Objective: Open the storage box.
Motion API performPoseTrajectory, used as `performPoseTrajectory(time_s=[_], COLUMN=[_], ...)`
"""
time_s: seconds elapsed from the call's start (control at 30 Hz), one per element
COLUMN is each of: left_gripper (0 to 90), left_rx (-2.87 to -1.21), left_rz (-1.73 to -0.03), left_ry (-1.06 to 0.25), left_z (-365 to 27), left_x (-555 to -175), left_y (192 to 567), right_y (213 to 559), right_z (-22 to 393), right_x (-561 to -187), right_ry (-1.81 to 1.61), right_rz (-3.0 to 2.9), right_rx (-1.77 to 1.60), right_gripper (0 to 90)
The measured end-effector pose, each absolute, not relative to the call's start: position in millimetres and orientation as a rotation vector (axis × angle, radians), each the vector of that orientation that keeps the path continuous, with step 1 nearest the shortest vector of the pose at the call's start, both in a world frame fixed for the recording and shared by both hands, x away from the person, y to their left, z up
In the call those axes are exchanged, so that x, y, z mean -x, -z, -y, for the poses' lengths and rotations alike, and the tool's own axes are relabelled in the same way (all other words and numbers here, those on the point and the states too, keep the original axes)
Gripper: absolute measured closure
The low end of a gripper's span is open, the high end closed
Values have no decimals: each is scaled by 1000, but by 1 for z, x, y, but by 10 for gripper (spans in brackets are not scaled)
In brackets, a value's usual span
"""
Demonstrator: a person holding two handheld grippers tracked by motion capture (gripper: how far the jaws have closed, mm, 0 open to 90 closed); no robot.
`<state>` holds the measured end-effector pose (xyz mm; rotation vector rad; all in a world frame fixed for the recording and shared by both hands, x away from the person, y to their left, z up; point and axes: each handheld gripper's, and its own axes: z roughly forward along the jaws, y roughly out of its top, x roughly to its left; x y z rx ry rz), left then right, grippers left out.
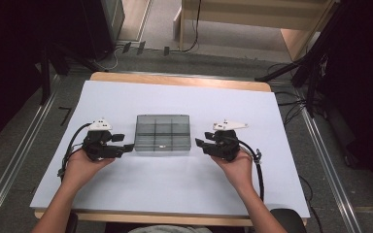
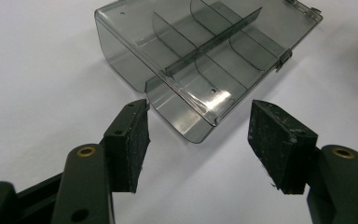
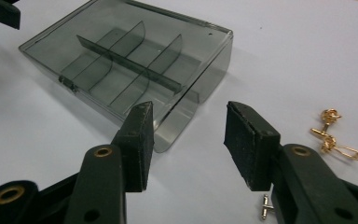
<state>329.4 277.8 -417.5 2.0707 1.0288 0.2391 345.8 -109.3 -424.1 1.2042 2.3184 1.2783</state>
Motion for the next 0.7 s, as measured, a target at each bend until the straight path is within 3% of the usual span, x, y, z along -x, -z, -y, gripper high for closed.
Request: performPoseTrajectory(time_s=[0.33,0.7], left_gripper=[395,402], left_rx=[-2093,-2098], left_rz=[-1021,-1003], left_ry=[-231,-231], left_z=[-269,-263], left_x=[-327,-326], left_y=[420,425], right_y=[419,412], right_z=[96,73], right_x=[-336,-325], right_ry=[-1304,-1335], right_rz=[-2321,-2292], right_rx=[-1205,-1189], right_gripper=[553,645])
